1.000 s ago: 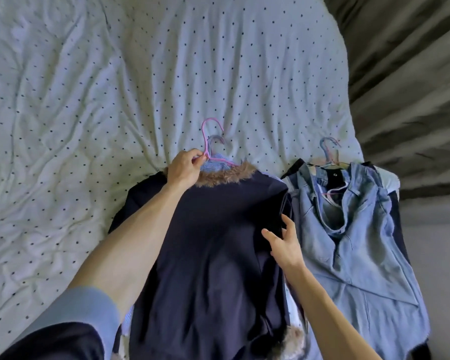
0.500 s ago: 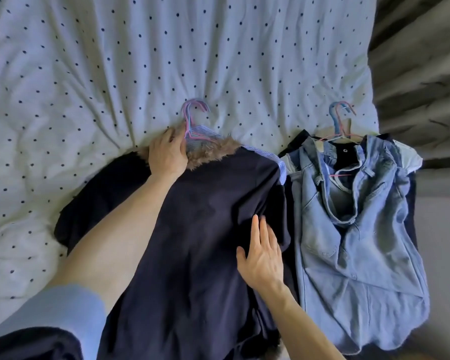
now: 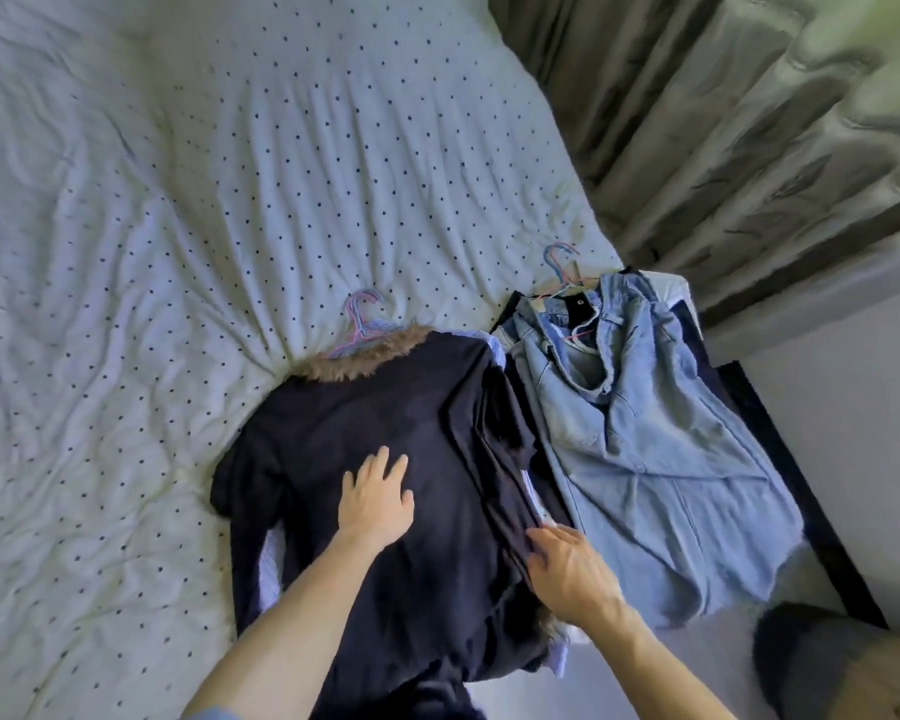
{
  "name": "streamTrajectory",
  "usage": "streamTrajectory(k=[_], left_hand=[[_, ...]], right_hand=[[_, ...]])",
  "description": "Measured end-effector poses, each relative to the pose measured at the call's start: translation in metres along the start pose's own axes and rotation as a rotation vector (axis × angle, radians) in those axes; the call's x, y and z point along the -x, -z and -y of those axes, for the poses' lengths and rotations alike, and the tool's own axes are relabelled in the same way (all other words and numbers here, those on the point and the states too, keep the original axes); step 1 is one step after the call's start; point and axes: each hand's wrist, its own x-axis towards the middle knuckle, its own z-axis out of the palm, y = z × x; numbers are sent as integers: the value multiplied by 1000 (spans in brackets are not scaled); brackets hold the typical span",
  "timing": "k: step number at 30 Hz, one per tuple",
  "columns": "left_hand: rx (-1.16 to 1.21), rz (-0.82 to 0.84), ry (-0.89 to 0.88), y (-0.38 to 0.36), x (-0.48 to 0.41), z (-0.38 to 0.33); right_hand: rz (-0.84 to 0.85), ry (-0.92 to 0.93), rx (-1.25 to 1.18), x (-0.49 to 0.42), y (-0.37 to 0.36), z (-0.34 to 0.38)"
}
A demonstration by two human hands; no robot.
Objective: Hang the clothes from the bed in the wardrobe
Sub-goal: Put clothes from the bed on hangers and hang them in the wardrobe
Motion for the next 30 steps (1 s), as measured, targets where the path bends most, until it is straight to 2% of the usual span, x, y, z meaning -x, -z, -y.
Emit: streamTrajectory(k=[3,5,7,9,16,22,30], left_hand=[[-77,108,-81,-13,59,-29],[-128,149,-162,-18,90,-50],[-195,142,-281,-21,116,-76],[-279,102,-416,-21,136,-104],[-569,-40,-843,-42,223,-222],[-733,-50,-1216,-104,313,-342],[-765,31,-1795,-199,473,-478]], right_hand=[[-113,17,31,56,1,-21],[-247,40,35,99,-1,-34],[-401,30,-15,145,-14,-52],[-478,-32,-50,187,-32,-69],[-797,-429,-330,344,-99,-123],[-992,-806,-482,467,-165,-166],[-1187,-1291,-551,595,-230,-193]])
